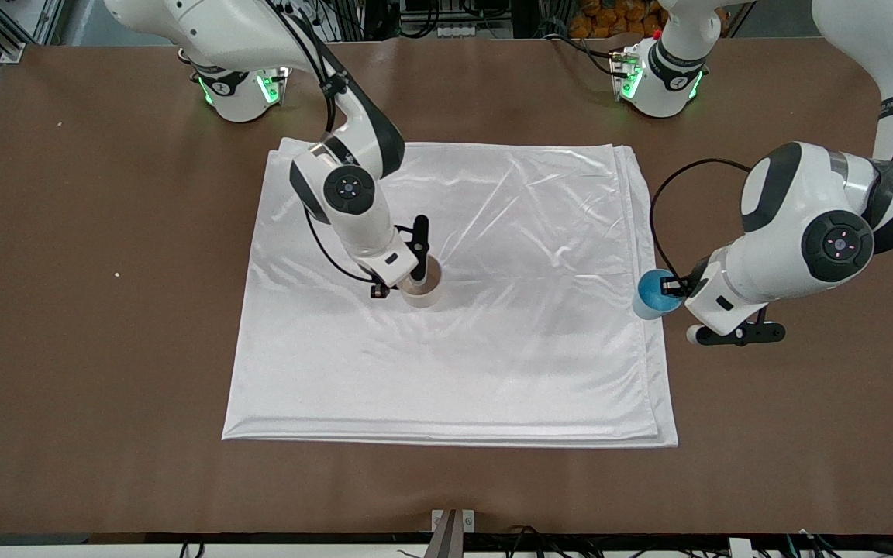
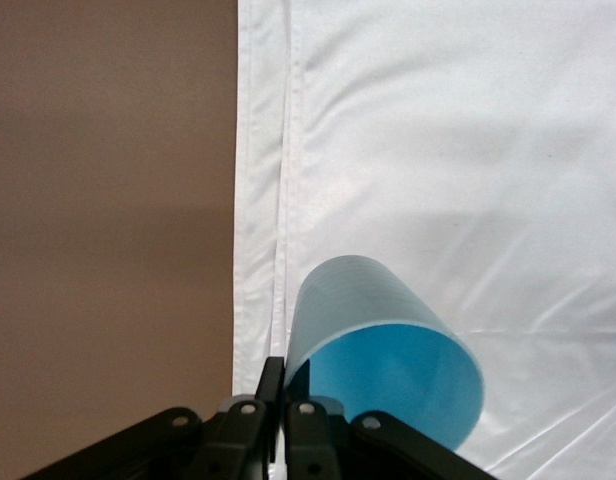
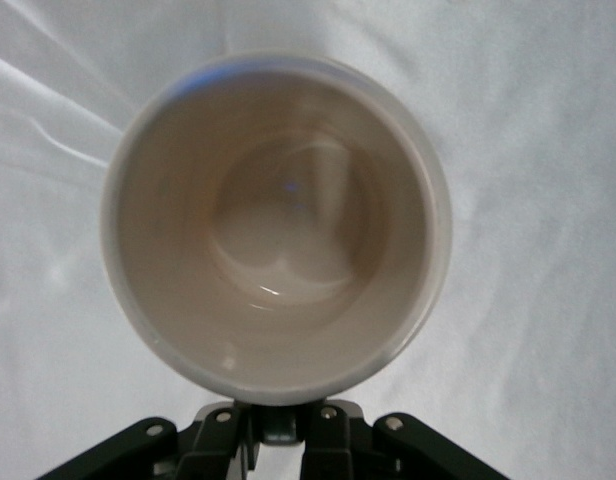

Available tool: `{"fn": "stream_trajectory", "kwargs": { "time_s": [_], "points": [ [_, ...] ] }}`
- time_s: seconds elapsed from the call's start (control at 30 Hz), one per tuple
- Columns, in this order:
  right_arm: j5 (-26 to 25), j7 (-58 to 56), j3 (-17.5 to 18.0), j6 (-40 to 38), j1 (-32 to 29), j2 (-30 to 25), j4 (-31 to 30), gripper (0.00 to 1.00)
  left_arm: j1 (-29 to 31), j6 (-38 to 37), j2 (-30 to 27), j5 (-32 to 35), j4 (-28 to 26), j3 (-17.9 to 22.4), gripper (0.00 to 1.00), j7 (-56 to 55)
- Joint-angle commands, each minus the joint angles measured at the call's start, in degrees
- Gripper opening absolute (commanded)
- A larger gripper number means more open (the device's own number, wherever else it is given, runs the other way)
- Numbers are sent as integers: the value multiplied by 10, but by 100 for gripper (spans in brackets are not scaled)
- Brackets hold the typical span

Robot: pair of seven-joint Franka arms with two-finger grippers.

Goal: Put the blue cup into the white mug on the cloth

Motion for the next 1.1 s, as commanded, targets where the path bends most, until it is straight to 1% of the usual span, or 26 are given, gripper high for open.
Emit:
{"fn": "stream_trajectory", "kwargs": {
  "time_s": [0.0, 0.13, 0.37, 0.53, 0.67, 0.83, 0.9, 1.0, 1.07],
  "points": [
    [-4, 30, -5, 6, 20, 38, 37, 0, -28, -6, -4, -24, -1, -5, 0, -52],
    [-8, 58, -5, 23, 26, 44, 37, 0, -50, -6, -3, -30, -1, -5, 0, -84],
    [-8, 58, -5, 40, 27, 52, 36, 0, -74, -6, -1, -32, -1, -5, 0, -116],
    [-8, 57, -5, 44, 29, 58, 35, 1, -83, -5, 8, -33, 0, -5, 0, -118],
    [-8, 57, -5, 45, 32, 63, 35, 3, -94, -5, 9, -48, 0, -5, 0, -121],
    [-8, 56, -5, 45, 35, 65, 35, 14, -109, -2, 11, -52, 0, -5, 0, -140],
    [-8, 53, -5, 44, 33, 65, 35, 23, -111, -2, 14, -52, 0, -5, 0, -147],
    [-8, 50, -6, 43, 32, 65, 36, 34, -117, -2, 15, -53, 1, -5, 0, -153],
    [-8, 50, -6, 41, 29, 62, 36, 44, -123, -2, 15, -53, 1, -5, 0, -157]
  ]
}}
